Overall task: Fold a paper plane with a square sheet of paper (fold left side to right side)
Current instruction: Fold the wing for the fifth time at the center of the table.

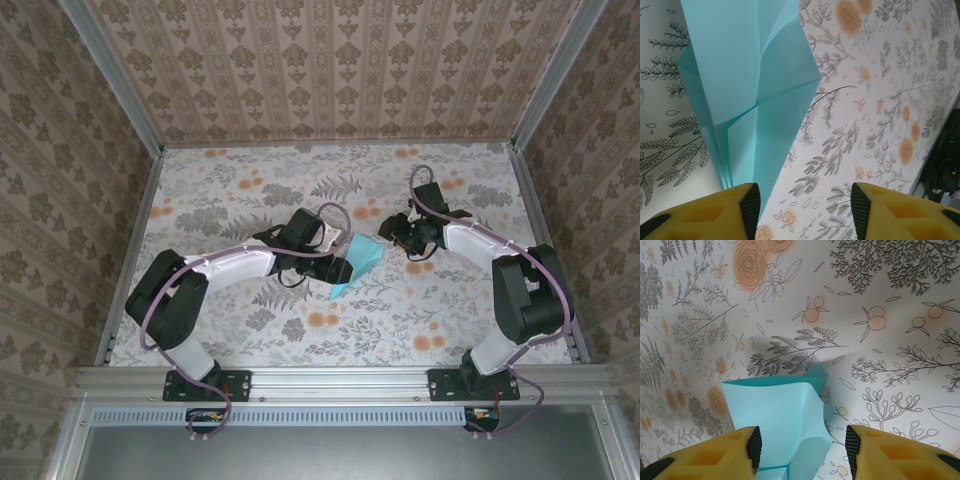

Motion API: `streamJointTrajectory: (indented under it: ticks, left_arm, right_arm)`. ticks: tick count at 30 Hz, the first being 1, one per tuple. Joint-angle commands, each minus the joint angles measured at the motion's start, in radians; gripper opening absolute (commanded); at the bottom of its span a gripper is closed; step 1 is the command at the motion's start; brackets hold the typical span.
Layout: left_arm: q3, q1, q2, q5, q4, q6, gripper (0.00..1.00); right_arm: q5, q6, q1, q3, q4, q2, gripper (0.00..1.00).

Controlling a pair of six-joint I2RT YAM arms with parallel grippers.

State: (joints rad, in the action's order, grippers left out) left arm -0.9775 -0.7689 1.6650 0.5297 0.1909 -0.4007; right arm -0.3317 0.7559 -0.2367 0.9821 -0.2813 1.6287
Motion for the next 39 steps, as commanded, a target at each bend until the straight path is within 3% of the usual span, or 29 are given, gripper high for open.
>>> streamJointTrajectory:
  ticks: [1,12,29,39]
  left_arm:
    - [-0.044,0.006,0.051,-0.001,-0.007,0.030,0.49]
    - [-0.079,0.046,0.187,0.048,-0.068,0.008,0.41]
    - [-0.044,0.057,0.222,0.058,-0.105,-0.013,0.39]
    - [-0.045,0.059,0.254,0.047,-0.095,-0.021,0.39]
  right_arm:
    - [-0.061,-0.018,-0.013,-0.007,0.044,0.039,0.48]
    - [-0.053,-0.033,-0.040,-0.005,0.025,0.129,0.44]
    - [-0.043,-0.006,-0.085,0.063,-0.009,0.206,0.40]
    - [-0.013,-0.007,-0.089,0.093,-0.052,0.230,0.22]
